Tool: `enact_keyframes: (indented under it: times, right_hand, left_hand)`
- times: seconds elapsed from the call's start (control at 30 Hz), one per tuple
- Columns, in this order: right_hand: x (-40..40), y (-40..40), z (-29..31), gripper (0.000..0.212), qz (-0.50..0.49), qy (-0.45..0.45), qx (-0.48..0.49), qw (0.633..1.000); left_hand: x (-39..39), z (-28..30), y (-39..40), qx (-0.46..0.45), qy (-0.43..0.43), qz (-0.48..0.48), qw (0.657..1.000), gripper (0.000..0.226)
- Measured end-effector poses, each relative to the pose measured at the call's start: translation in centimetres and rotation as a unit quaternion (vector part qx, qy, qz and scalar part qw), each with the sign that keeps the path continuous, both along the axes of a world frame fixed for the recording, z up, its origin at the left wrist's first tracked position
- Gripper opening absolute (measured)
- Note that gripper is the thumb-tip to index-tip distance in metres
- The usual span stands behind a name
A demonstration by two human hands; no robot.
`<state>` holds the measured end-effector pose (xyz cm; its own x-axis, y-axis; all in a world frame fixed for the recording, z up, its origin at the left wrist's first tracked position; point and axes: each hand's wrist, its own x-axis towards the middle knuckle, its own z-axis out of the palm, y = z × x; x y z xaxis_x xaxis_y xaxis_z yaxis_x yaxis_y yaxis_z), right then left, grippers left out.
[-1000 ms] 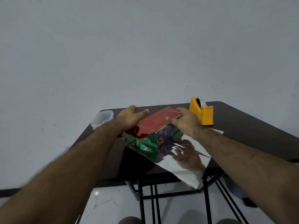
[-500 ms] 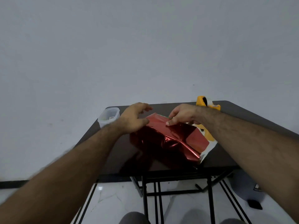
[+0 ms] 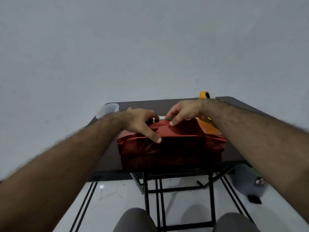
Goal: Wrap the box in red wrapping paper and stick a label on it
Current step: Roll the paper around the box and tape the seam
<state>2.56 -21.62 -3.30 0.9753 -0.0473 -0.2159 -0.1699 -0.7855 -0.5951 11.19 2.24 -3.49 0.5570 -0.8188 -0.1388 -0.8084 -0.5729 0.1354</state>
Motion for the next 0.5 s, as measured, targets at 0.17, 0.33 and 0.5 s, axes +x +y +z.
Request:
enact_keyframes:
  times: [0.17, 0.33, 0.5]
  right_hand:
    - [0.5, -0.2, -0.2, 0.028, -0.023, -0.007, -0.015, 1.000]
    - [1.1, -0.2, -0.6, 0.028, -0.034, -0.049, -0.052, 0.997]
    - [-0.1, 0.2, -1.1, 0.047, -0.010, -0.081, -0.054, 0.995]
  left_hand:
    - [-0.7, 1.0, -0.6, 0.018, 0.013, 0.013, 1.000, 0.104]
    - [0.4, 0.2, -0.9, -0.031, 0.066, 0.004, 0.997, 0.078]
    - [2.2, -1.6, -0.6, -0.033, 0.023, 0.031, 0.999, 0.064]
